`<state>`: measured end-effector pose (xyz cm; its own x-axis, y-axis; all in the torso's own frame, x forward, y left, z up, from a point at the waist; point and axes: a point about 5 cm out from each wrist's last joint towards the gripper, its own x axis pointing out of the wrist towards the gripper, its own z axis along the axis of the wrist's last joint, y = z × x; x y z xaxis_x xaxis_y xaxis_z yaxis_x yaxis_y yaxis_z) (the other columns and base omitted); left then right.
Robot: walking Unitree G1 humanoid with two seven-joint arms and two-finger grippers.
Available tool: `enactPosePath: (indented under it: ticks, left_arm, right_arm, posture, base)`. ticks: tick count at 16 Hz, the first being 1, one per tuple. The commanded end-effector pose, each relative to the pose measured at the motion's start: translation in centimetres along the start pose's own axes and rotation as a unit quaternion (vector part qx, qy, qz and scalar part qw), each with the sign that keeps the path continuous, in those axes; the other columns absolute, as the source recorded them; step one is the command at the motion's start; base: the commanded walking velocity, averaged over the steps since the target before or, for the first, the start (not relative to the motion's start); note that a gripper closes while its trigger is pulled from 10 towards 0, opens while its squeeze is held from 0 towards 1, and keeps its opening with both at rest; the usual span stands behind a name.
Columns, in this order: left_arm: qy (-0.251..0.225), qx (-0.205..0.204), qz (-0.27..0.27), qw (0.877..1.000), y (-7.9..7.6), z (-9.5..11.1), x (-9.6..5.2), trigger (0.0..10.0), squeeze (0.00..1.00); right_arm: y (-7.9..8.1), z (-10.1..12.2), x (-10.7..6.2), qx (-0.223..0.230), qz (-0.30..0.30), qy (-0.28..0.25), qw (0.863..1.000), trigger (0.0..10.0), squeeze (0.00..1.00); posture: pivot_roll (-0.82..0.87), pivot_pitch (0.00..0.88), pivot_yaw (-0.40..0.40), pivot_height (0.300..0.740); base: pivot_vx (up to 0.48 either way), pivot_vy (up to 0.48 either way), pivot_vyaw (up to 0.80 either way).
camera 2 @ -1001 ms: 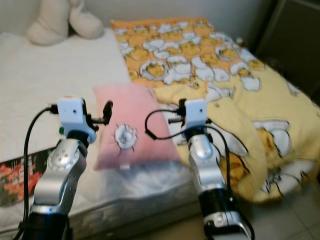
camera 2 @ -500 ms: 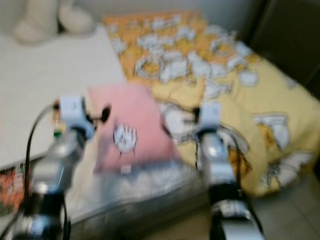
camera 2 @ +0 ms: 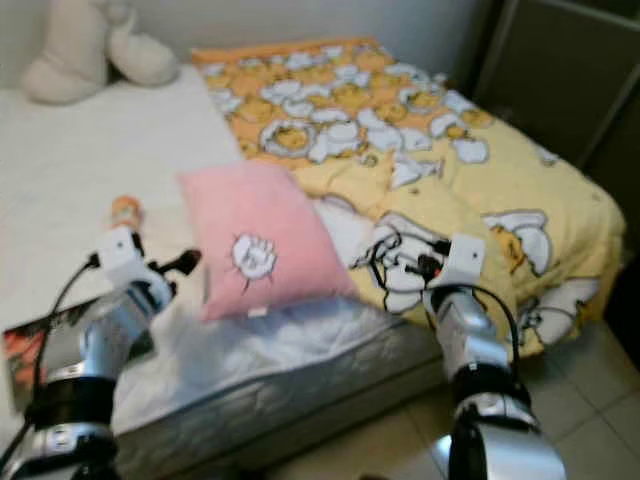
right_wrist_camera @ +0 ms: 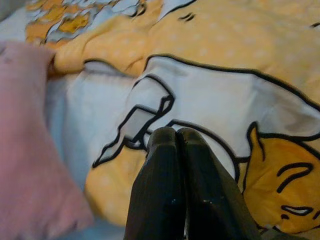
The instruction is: Clean up the room
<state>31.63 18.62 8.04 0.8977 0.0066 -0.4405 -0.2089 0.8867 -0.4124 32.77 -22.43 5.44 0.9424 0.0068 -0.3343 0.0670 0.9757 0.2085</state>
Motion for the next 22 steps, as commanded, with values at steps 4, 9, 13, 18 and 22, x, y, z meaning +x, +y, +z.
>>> enactPosePath:
  ticks: [4, 9, 13, 18, 22]
  left_arm:
    - [-0.249, 0.277, -0.048, 0.927, -3.1, 4.8, -5.2, 10.0, 0.0]
    - [-0.266, 0.26, -0.009, 0.928, -2.7, 3.2, -7.9, 10.0, 0.0]
    - [-0.219, 0.256, 0.036, 0.941, -1.9, 1.9, -6.5, 10.0, 0.0]
    - [-0.219, 0.247, 0.035, 0.943, -2.6, 1.7, -5.7, 10.0, 0.0]
    - [-0.222, 0.238, 0.046, 0.944, -2.4, 2.1, -5.4, 10.0, 0.0]
  right_arm:
    - [3.7, 5.8, -1.9, -0.137, 0.017, -0.195, 0.971, 10.0, 0.0]
    - [6.5, 1.9, -5.8, -0.148, 0.039, -0.199, 0.968, 10.0, 1.0]
    - [7.2, 2.4, -5.1, -0.145, 0.05, -0.197, 0.968, 10.0, 1.0]
    - [7.9, 3.3, -3.8, -0.146, 0.056, -0.203, 0.967, 10.0, 1.0]
    - [8.1, 3.7, -3.5, -0.152, 0.061, -0.212, 0.964, 10.0, 1.0]
  posture:
    - [-0.04, 0.0, 0.006, 0.74]
    - [-0.02, 0.0, -0.021, 0.74]
    - [-0.03, 0.0, -0.023, 0.74]
    - [-0.03, 0.0, -0.02, 0.74]
    - [-0.03, 0.0, -0.02, 0.74]
  base:
    - [0.0, 0.0, 0.0]
    - [0.0, 0.0, 0.17]
    - [0.0, 0.0, 0.0]
    - [0.0, -0.38, 0.0]
    - [0.0, -0.455, 0.0]
